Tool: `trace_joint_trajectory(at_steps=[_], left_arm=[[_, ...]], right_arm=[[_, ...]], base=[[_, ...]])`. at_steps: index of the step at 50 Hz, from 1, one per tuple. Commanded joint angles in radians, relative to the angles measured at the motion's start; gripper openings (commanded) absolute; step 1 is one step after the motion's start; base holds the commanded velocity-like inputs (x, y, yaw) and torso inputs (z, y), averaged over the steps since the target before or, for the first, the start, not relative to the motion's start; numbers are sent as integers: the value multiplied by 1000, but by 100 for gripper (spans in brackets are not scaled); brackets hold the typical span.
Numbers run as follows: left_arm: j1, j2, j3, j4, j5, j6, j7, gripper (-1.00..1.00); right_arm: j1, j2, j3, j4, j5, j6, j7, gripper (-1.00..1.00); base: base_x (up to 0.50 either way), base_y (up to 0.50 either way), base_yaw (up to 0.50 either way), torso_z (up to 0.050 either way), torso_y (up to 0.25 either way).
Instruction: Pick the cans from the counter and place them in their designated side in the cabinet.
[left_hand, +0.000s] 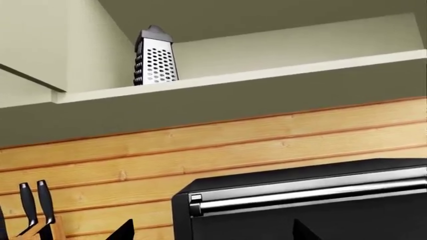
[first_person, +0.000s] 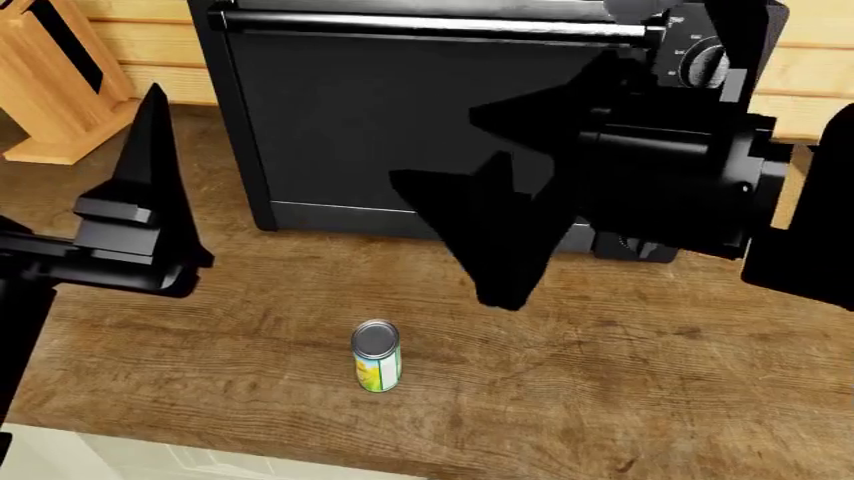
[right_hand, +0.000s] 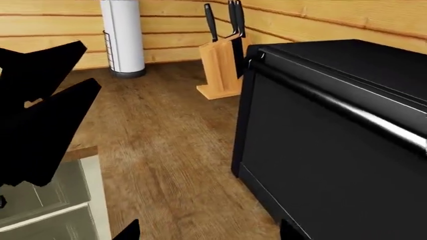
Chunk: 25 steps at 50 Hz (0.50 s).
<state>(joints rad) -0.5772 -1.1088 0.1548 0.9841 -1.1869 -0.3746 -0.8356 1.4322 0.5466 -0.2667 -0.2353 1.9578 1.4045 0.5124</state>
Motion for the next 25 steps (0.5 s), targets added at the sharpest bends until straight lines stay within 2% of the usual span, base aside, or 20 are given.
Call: trace_joint_trajectory(at_steps=[1,9,25], left_arm=[[6,9,11,-2,13,0,5,100],[22,12,10,-6,25,10,10,100],[33,19,18,-11,41,16,16,100]], right_arm=[[-71,9,-2,-56,48,-21,-10,100],[-120,5,5,-102,18,-15,-39,100],[-312,-52,90,-246,-176,-45,-177,100]], base=[[0,0,0,0,0],[0,0,0,0,0],[0,0,0,0,0]])
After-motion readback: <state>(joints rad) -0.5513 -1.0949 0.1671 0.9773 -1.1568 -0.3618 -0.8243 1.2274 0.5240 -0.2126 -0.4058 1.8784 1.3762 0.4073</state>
